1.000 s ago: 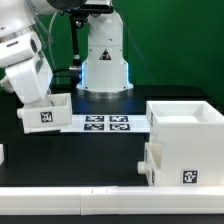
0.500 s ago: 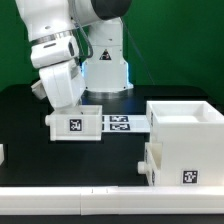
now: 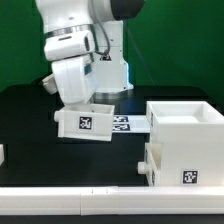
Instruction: Assemble drawer
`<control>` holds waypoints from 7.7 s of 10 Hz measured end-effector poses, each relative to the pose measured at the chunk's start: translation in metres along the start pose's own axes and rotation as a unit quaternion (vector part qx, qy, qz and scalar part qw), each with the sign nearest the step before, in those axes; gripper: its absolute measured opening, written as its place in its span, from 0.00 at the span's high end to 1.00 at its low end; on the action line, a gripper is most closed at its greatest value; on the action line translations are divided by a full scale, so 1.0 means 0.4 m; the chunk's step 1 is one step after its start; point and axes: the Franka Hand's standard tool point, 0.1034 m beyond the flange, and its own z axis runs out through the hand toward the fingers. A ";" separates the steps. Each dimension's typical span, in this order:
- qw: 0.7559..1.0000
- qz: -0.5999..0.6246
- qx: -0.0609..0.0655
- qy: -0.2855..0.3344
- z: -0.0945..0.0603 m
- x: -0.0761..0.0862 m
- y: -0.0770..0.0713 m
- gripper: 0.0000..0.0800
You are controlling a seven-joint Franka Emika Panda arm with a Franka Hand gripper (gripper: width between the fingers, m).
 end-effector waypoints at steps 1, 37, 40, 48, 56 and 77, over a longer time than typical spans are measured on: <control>1.000 0.001 -0.003 -0.005 -0.006 0.016 0.022 0.95; 0.997 -0.025 0.069 0.033 0.074 0.149 0.127 0.95; 0.997 -0.012 0.063 0.032 0.076 0.170 0.131 0.95; 0.996 0.006 0.087 0.027 0.117 -0.023 0.085 0.95; 0.996 0.004 0.084 0.039 0.153 -0.042 0.079 0.68; 0.999 0.015 0.014 0.030 0.123 -0.101 0.079 0.95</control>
Offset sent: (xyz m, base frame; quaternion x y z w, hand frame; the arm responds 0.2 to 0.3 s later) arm 0.0000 0.0000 0.0000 0.0000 0.0000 0.0000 1.0000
